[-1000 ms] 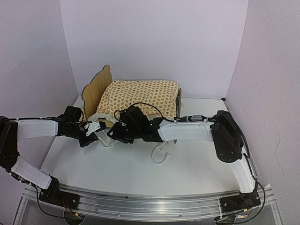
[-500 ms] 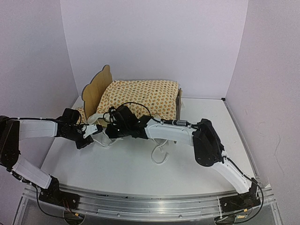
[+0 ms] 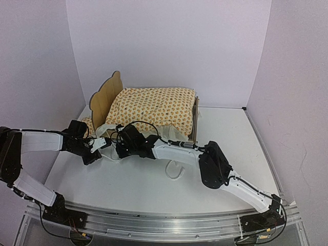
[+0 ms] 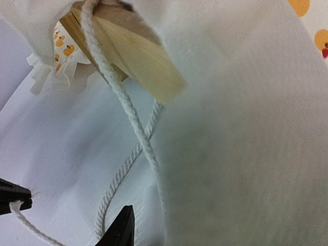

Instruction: Set up the pet bed

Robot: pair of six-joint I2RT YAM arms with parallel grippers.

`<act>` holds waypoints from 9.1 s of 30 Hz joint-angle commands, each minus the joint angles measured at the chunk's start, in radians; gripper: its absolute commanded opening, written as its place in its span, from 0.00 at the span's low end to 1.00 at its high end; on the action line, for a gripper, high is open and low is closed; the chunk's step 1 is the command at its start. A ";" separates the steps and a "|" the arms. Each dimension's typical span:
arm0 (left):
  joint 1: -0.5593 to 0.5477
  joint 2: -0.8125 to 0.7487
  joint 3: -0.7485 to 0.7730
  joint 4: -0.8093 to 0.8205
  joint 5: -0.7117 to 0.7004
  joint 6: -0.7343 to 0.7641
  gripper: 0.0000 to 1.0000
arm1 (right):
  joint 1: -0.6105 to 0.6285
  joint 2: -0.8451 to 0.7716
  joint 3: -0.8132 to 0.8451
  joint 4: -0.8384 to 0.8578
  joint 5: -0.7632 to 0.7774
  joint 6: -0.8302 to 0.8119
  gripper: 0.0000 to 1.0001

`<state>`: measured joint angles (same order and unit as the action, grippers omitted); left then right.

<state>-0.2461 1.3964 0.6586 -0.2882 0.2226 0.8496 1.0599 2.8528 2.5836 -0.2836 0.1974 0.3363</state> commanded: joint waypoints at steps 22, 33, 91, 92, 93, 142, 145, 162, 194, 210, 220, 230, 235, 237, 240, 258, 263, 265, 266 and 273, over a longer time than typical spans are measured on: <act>0.004 0.067 0.065 0.062 0.054 -0.045 0.00 | 0.039 0.009 0.041 0.085 0.016 -0.051 0.00; 0.005 0.129 0.063 0.313 0.154 -0.001 0.00 | 0.036 -0.315 -0.309 0.372 -0.132 0.111 0.00; 0.050 0.312 0.194 0.541 0.801 -0.424 0.00 | 0.002 -0.410 -0.647 0.478 -0.177 0.461 0.21; 0.050 0.312 0.195 0.537 0.809 -0.411 0.00 | 0.002 -0.418 -0.649 0.471 -0.176 0.449 0.24; 0.050 0.313 0.197 0.536 0.813 -0.390 0.00 | 0.002 -0.426 -0.656 0.467 -0.178 0.432 0.27; 0.051 0.400 0.288 0.441 0.805 -0.108 0.00 | -0.056 -0.405 -0.558 0.344 -0.281 0.183 0.26; 0.050 0.399 0.291 0.435 0.803 -0.096 0.00 | -0.056 -0.407 -0.548 0.344 -0.284 0.178 0.27; 0.046 0.391 0.302 0.397 0.816 -0.070 0.00 | -0.056 -0.308 -0.411 0.315 -0.154 0.166 0.05; 0.047 0.210 0.321 -0.242 0.299 0.014 0.66 | -0.056 -0.349 -0.456 0.354 -0.070 0.332 0.00; -0.136 0.334 0.248 0.167 0.123 -0.241 0.64 | -0.054 -0.362 -0.465 0.392 -0.071 0.343 0.00; -0.069 0.332 0.203 0.362 0.268 -0.512 0.53 | -0.055 -0.374 -0.511 0.454 -0.040 0.450 0.00; -0.063 0.390 0.169 0.376 0.296 -0.317 0.47 | -0.054 -0.379 -0.531 0.455 -0.022 0.444 0.00; -0.071 0.396 0.155 0.418 0.282 -0.360 0.52 | -0.054 -0.381 -0.532 0.457 -0.016 0.437 0.00; -0.083 0.408 0.148 0.438 0.229 -0.346 0.49 | -0.054 -0.382 -0.536 0.458 -0.015 0.436 0.00; -0.092 0.440 0.163 0.415 0.163 -0.324 0.39 | -0.055 -0.385 -0.540 0.461 -0.013 0.436 0.00; -0.068 0.415 0.205 0.290 0.180 -0.306 0.00 | -0.055 -0.385 -0.542 0.464 -0.007 0.422 0.00; -0.003 0.353 0.285 0.121 0.221 -0.319 0.00 | -0.058 -0.397 -0.557 0.465 0.008 0.404 0.00; 0.033 0.338 0.316 0.055 0.262 -0.310 0.00 | -0.061 -0.398 -0.557 0.464 0.007 0.402 0.00; 0.044 0.330 0.328 0.023 0.277 -0.301 0.00 | -0.062 -0.399 -0.558 0.464 0.006 0.402 0.00; 0.134 0.290 0.361 -0.100 0.285 -0.269 0.00 | -0.064 -0.434 -0.570 0.464 0.012 0.366 0.00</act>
<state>-0.1571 1.7400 0.9794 -0.2819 0.4911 0.5584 1.0016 2.5295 2.0182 0.1450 0.1888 0.7395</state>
